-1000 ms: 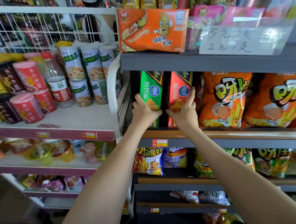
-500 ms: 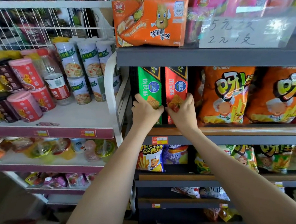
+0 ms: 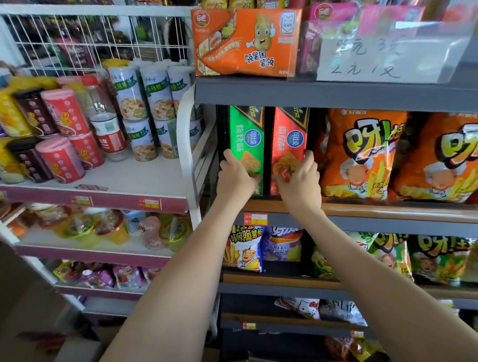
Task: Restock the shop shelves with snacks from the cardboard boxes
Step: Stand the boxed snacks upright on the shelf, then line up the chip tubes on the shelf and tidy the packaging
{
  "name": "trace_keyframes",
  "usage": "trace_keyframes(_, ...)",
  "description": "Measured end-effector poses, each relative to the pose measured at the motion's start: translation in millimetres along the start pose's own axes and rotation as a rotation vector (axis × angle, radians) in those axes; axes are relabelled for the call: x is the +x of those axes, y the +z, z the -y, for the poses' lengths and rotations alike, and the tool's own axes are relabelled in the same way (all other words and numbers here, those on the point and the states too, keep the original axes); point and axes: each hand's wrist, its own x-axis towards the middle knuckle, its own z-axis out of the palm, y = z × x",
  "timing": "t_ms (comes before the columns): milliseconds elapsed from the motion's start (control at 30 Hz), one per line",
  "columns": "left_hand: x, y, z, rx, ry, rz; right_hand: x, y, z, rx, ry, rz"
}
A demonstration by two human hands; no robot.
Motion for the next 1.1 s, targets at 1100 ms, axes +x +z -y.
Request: trace_keyframes(1100,-463,-128,324,-0.073,-1.298,-0.355,-359,181,12,0.114,-0.378,1.140)
